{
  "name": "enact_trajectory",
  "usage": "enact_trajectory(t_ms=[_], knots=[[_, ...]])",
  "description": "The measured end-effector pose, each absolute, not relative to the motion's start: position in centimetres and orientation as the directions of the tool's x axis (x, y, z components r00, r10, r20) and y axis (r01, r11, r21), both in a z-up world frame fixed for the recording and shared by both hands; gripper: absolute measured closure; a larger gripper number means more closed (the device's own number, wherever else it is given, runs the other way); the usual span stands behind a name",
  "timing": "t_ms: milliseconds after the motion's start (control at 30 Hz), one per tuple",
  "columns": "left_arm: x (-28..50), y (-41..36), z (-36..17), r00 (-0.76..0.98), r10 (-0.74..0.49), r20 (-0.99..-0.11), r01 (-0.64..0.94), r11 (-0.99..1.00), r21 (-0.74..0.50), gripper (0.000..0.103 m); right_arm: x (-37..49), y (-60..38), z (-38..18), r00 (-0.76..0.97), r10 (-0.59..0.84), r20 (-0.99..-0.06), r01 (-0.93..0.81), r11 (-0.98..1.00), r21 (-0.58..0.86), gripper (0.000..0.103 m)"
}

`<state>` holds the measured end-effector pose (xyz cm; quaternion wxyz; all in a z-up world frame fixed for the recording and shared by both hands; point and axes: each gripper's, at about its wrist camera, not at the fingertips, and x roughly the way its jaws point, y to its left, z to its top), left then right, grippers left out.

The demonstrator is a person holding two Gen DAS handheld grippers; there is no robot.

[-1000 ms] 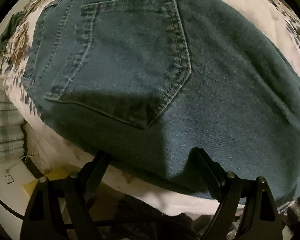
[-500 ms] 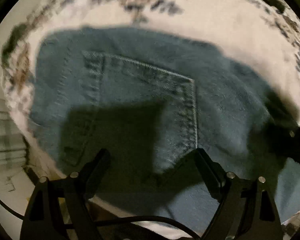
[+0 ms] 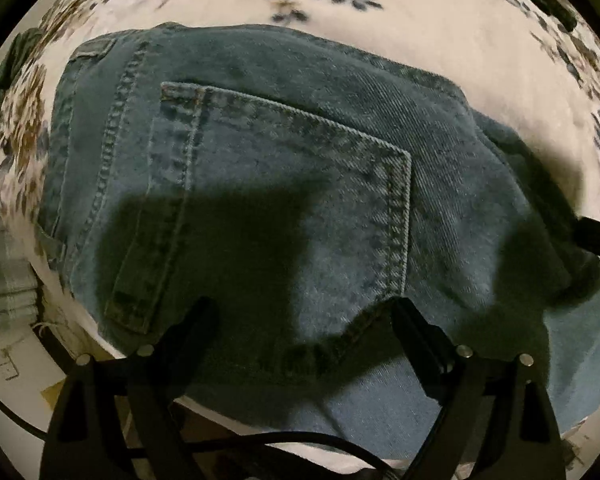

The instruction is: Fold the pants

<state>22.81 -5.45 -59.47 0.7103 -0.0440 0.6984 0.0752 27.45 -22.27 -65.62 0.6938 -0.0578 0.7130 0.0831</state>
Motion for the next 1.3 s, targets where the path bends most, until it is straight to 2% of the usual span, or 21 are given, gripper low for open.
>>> enact_trajectory(t_ms=[100,167,200,267,300,333,367,433,500,533,567,633,833,900,933,967,1133,1233,1300], knots=[[23.5,-6.1,-59.7,0.012,0.062,-0.998,-0.139,0.988,0.059,0.013,27.1,-20.7,-67.7,-0.055,-0.068,-0.996,-0.341,0.939,-0.045,0.049],[24.0,-6.7,-59.9,0.015,0.066,-0.998,-0.125,0.990,0.064,0.013,26.8,-21.1,-67.4,-0.020,-0.073,-0.997,-0.366,0.929,-0.061,0.057],[24.1,-6.7,-59.9,0.015,0.065,-0.998,-0.122,0.991,0.063,0.013,26.8,-21.9,-66.8,0.019,-0.079,-0.997,-0.346,0.935,-0.081,0.082],[24.3,-7.3,-60.0,0.015,0.062,-0.998,-0.119,0.991,0.060,0.013,27.2,-24.5,-65.5,0.082,-0.070,-0.994,-0.253,0.964,-0.089,0.100],[24.3,-7.3,-60.1,0.014,0.061,-0.998,-0.119,0.991,0.059,0.013,27.4,-26.0,-65.4,0.083,-0.096,-0.992,-0.214,0.970,-0.112,0.102],[24.4,-7.2,-60.2,0.014,0.060,-0.998,-0.121,0.991,0.058,0.013,27.7,-27.7,-65.5,0.055,-0.084,-0.995,-0.165,0.982,-0.092,0.102],[23.6,-7.4,-60.5,0.014,0.060,-0.998,-0.125,0.990,0.058,0.013,28.1,-29.8,-65.5,0.012,-0.003,-1.000,-0.082,0.997,-0.004,0.102],[23.6,-7.5,-60.5,0.010,0.061,-0.998,-0.129,0.990,0.059,0.013,28.5,-31.5,-64.3,-0.010,0.138,-0.990,-0.031,0.990,0.138,0.101],[23.9,-7.9,-60.8,0.008,0.058,-0.998,-0.135,0.989,0.056,0.013,28.8,-31.5,-62.3,-0.017,0.289,-0.957,-0.066,0.955,0.290,0.088],[24.0,-8.0,-60.9,0.009,0.057,-0.998,-0.137,0.989,0.055,0.013,28.8,-31.4,-61.7,-0.020,0.332,-0.943,-0.082,0.939,0.333,0.068],[24.1,-8.0,-61.0,0.010,0.057,-0.998,-0.138,0.989,0.055,0.013,29.0,-31.0,-61.1,-0.028,0.381,-0.924,-0.105,0.918,0.382,0.057],[24.2,-8.0,-61.2,0.012,0.055,-0.998,-0.145,0.988,0.053,0.012,29.2,-29.8,-61.2,-0.068,0.426,-0.902,-0.145,0.890,0.432,0.057],[24.2,-6.8,-61.8,0.015,0.038,-0.999,-0.163,0.986,0.035,0.010,29.7,-26.7,-65.9,-0.201,0.253,-0.946,-0.338,0.889,0.310,0.058],[24.2,-6.5,-62.1,0.018,0.031,-0.999,-0.166,0.986,0.028,0.009,29.4,-26.7,-65.7,-0.167,0.234,-0.958,-0.373,0.884,0.281,0.073],[24.2,-6.4,-62.2,0.020,0.027,-0.999,-0.168,0.986,0.023,0.009,29.4,-27.2,-65.2,-0.147,0.244,-0.959,-0.360,0.889,0.281,0.090],[24.1,-6.3,-62.2,0.022,0.024,-0.999,-0.169,0.985,0.020,0.008,29.5,-27.5,-64.6,-0.114,0.238,-0.965,-0.357,0.896,0.263,0.097],[23.6,-5.9,-61.7,0.036,0.008,-0.999,-0.167,0.986,0.002,0.008,30.0,-29.5,-61.6,0.043,0.193,-0.980,-0.312,0.935,0.170,0.100],[23.4,-5.7,-61.6,0.038,0.008,-0.999,-0.162,0.987,0.001,0.008,30.5,-31.0,-62.9,-0.032,0.213,-0.977,-0.285,0.935,0.213,0.100],[23.1,-5.6,-61.3,0.038,0.007,-0.999,-0.162,0.987,0.001,0.008,30.9,-31.7,-63.3,-0.043,0.215,-0.976,-0.276,0.936,0.218,0.092]])
